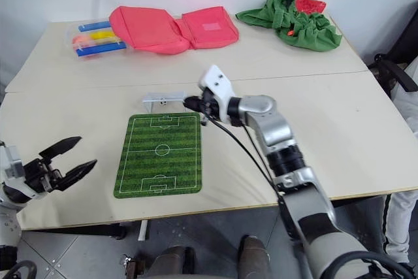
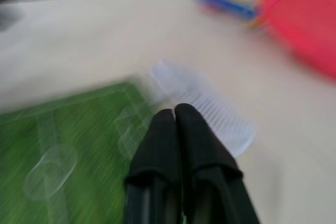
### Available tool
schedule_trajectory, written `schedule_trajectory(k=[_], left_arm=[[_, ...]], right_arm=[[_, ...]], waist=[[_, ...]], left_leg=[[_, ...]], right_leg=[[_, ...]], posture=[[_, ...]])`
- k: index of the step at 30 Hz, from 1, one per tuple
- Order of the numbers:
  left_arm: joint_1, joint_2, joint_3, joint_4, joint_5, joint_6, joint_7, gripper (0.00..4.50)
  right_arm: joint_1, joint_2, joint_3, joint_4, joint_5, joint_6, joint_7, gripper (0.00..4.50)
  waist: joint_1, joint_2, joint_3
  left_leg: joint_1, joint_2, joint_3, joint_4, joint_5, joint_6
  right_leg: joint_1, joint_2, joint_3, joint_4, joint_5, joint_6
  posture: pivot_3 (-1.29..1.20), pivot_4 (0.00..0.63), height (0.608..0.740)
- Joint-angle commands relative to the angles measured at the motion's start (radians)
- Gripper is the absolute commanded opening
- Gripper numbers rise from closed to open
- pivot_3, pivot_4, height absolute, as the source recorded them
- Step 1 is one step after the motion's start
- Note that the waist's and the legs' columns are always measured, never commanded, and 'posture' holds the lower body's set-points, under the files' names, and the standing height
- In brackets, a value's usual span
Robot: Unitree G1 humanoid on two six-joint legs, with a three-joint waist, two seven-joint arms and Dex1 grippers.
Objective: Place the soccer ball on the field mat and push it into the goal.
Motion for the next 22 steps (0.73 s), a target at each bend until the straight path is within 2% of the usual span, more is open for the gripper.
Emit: schedule_trajectory(k=[1,4,9,10,15,22], left_arm=[[-0.018,0.022,0.059,0.001,-0.011,0.008,0.09,4.5],[-0.018,0.042,0.084,0.02,0.006,0.034,0.166,4.5],[0.01,0.06,0.123,0.034,-0.031,0.042,0.135,4.5],[0.015,0.066,0.129,0.044,-0.031,0.045,0.127,4.5],[0.04,0.101,0.155,0.084,-0.036,0.051,0.084,4.5],[0.058,0.103,0.173,0.087,-0.049,0.11,0.078,4.5]], right_arm=[[0.039,-0.075,-0.036,-0.001,0.033,-0.097,0.12,1.64],[0.08,-0.144,-0.095,0.111,0.06,-0.207,0.213,2.66],[0.109,-0.222,-0.161,0.315,0.061,-0.371,0.307,4.3],[0.107,-0.232,-0.174,0.353,0.061,-0.398,0.32,4.48],[0.091,-0.268,-0.227,0.467,0.067,-0.485,0.371,4.48],[0.129,-0.289,-0.25,0.478,0.055,-0.497,0.367,4.48]], waist=[[0.0,0.0,0.0],[-0.006,0.0,0.0],[-0.008,0.0,0.0],[-0.009,0.0,0.0],[-0.007,-0.001,0.0],[-0.006,-0.001,0.0]], left_leg=[[0.0,0.0,0.001,0.0,0.0,0.0],[0.001,0.0,0.002,0.001,0.0,0.0],[0.002,0.0,0.004,0.0,0.0,0.0],[0.002,0.0,0.004,0.0,0.0,0.0],[0.002,0.0,0.005,0.001,0.0,0.0],[0.002,0.001,0.005,0.002,0.0,0.0]], right_leg=[[0.0,0.0,0.0,0.0,0.0,0.0],[0.0,0.0,0.001,0.0,0.0,0.0],[0.0,0.0,0.002,0.0,0.0,0.0],[0.0,0.0,0.002,0.0,0.0,0.0],[0.0,0.0,0.003,0.0,0.0,0.0],[0.0,0.0,0.003,0.0,0.0,0.0]], posture=[[0.0,0.15,0.74],[0.0,0.15,0.74],[0.0,0.15,0.74],[0.0,0.15,0.74],[0.0,0.15,0.74],[0.0,0.15,0.74]])
